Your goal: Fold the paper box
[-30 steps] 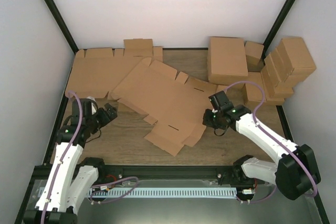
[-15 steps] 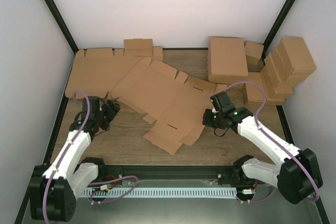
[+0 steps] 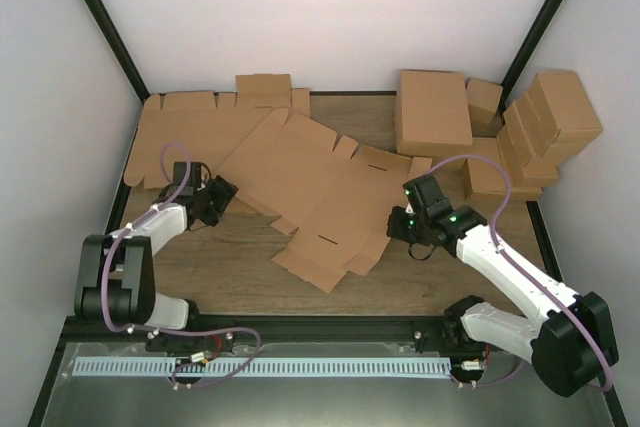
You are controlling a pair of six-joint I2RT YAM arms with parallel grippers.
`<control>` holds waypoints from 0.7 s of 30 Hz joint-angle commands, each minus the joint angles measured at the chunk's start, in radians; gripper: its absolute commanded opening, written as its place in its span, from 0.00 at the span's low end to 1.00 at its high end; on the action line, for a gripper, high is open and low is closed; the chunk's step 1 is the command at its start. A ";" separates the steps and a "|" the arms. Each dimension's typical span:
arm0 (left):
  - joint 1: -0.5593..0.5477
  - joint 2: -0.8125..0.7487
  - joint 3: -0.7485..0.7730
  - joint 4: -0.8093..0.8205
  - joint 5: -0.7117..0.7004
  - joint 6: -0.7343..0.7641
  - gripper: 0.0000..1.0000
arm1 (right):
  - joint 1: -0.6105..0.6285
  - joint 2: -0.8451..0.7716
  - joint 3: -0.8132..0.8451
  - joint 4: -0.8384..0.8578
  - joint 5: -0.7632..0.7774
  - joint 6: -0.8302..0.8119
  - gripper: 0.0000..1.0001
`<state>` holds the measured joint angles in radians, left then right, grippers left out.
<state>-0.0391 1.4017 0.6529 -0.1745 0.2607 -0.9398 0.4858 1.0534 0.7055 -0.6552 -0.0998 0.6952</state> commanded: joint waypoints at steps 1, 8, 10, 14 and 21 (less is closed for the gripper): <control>0.004 0.041 0.018 0.099 0.066 0.010 0.72 | -0.006 0.005 0.023 0.033 0.015 0.006 0.03; 0.004 0.099 0.048 0.153 0.165 0.055 0.50 | -0.006 0.023 0.055 0.036 -0.011 -0.004 0.03; 0.004 0.095 0.047 0.143 0.162 0.066 0.42 | -0.006 0.022 0.057 0.036 -0.011 -0.011 0.03; 0.004 0.087 0.023 0.148 0.159 0.061 0.25 | -0.005 0.034 0.057 0.046 -0.015 -0.024 0.04; 0.007 0.004 0.031 0.000 0.086 0.126 0.04 | -0.005 0.093 0.132 0.032 -0.009 -0.081 0.03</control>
<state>-0.0341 1.4879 0.6788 -0.0769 0.4007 -0.8810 0.4858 1.1240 0.7357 -0.6437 -0.1192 0.6647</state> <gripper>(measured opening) 0.041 0.036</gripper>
